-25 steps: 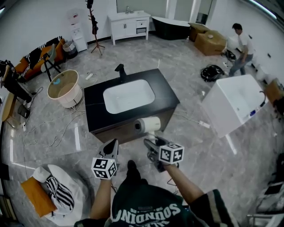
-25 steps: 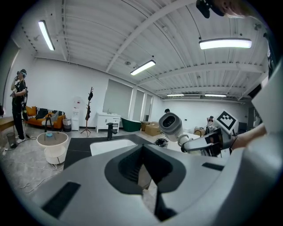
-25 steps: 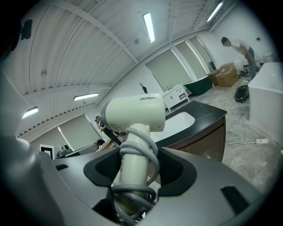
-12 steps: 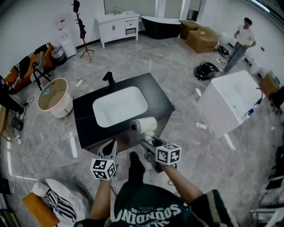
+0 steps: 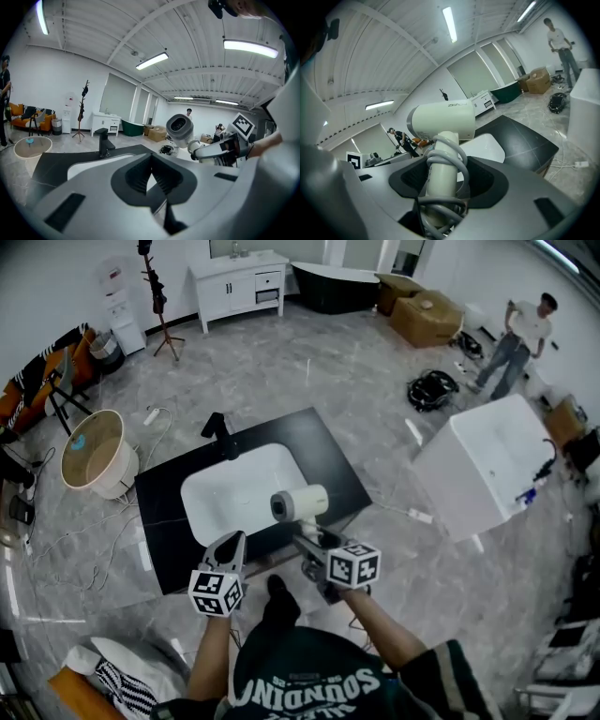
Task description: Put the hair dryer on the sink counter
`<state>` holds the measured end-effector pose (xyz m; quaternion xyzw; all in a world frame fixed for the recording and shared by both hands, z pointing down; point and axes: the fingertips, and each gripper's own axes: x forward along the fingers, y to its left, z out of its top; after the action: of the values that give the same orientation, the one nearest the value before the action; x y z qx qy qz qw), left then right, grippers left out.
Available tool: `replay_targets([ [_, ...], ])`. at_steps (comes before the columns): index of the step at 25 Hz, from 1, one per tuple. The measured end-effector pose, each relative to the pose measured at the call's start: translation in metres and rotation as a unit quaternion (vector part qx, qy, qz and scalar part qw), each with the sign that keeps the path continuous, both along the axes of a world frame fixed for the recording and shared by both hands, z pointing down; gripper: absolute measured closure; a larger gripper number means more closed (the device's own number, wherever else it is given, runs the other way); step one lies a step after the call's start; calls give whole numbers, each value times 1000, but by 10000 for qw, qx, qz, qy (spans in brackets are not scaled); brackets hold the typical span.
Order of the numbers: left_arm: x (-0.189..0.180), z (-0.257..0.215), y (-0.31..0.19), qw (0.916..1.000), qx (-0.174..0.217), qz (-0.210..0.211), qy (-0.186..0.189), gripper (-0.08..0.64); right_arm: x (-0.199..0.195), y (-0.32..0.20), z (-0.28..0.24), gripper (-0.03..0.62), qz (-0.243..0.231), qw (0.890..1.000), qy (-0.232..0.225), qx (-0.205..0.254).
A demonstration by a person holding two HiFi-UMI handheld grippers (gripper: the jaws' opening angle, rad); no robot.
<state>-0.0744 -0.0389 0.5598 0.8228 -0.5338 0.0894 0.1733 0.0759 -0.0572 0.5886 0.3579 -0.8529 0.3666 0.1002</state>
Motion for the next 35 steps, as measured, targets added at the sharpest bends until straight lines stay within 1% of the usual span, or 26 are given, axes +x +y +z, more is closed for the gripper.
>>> replay_targets([
  [4, -12, 0, -53, 10000, -84, -5, 2, 559, -8, -56, 0, 348, 87, 9999, 63, -78],
  [6, -20, 0, -75, 9999, -101, -23, 1, 560, -15, -81, 1, 348, 91, 9999, 12, -73],
  [13, -36, -13, -132, 9999, -62, -93, -6, 560, -35, -143, -2, 348, 11, 9999, 4, -114],
  [19, -39, -15, -165, 9997, -79, -250, 6, 560, -46, -178, -2, 348, -223, 9996, -31, -147],
  [27, -46, -19, -200, 9971, -60, -761, 31, 560, -51, -227, 0, 348, -555, 9982, -84, -199],
  [31, -50, -18, -209, 9953, -97, -958, 52, 560, -60, -241, 2, 348, -778, 9965, -118, -294],
  [35, -53, -15, -217, 9941, -148, -1071, 61, 560, -63, -254, 7, 348, -859, 9957, -87, -333],
])
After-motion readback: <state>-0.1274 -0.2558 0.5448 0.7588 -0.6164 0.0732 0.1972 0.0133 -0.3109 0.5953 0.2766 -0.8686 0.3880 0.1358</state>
